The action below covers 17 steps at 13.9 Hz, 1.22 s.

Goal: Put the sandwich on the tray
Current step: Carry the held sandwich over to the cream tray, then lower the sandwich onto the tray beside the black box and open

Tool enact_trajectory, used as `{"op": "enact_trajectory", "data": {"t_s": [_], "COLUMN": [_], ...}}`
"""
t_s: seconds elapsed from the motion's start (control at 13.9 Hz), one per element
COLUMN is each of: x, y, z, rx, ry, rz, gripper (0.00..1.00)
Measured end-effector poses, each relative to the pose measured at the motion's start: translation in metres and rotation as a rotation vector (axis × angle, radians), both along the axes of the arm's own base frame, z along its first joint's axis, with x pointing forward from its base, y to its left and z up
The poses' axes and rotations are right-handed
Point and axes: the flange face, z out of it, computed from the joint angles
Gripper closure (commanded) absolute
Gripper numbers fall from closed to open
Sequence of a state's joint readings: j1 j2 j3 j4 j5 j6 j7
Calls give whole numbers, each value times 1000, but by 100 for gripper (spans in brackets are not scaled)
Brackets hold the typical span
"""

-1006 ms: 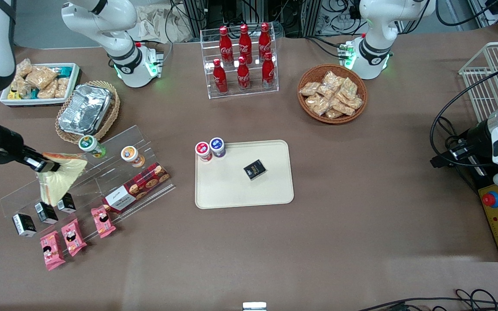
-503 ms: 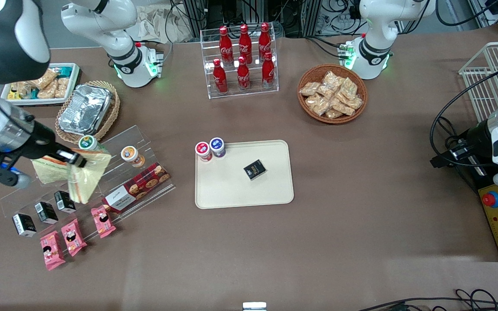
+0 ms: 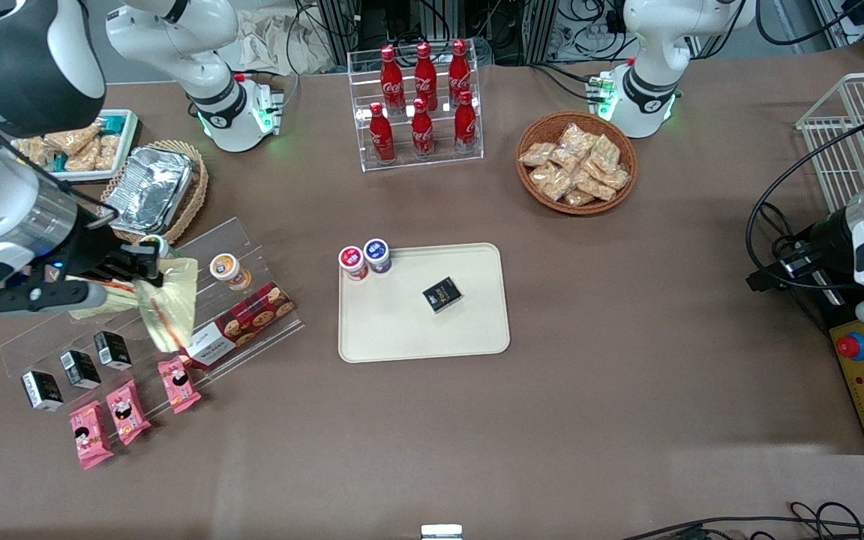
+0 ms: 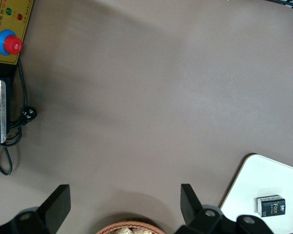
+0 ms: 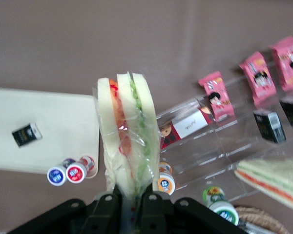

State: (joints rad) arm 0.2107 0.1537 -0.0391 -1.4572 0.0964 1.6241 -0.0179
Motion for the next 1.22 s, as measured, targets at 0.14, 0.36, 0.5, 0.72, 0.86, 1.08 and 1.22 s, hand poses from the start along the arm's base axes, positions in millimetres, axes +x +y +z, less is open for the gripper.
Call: {"op": "enact_trajectory", "data": {"t_s": [0.14,0.36,0.5,0.72,0.86,1.08,1.22], "x": [-2,-5,-7,-8,-13,-19,-20], "y": [38,99,136,191,229,269,282], "z": [-6,-16,-37,-91,-130,-173,-196], "rx": [-3,-52,-62,-76,-101,-128,-134], "ry": [-31,-100,-106,-84,-72,-83,-76], "rz": [188,410,553,729,808,884,912], "gripper": [94,88,87,86,85,74,74]}}
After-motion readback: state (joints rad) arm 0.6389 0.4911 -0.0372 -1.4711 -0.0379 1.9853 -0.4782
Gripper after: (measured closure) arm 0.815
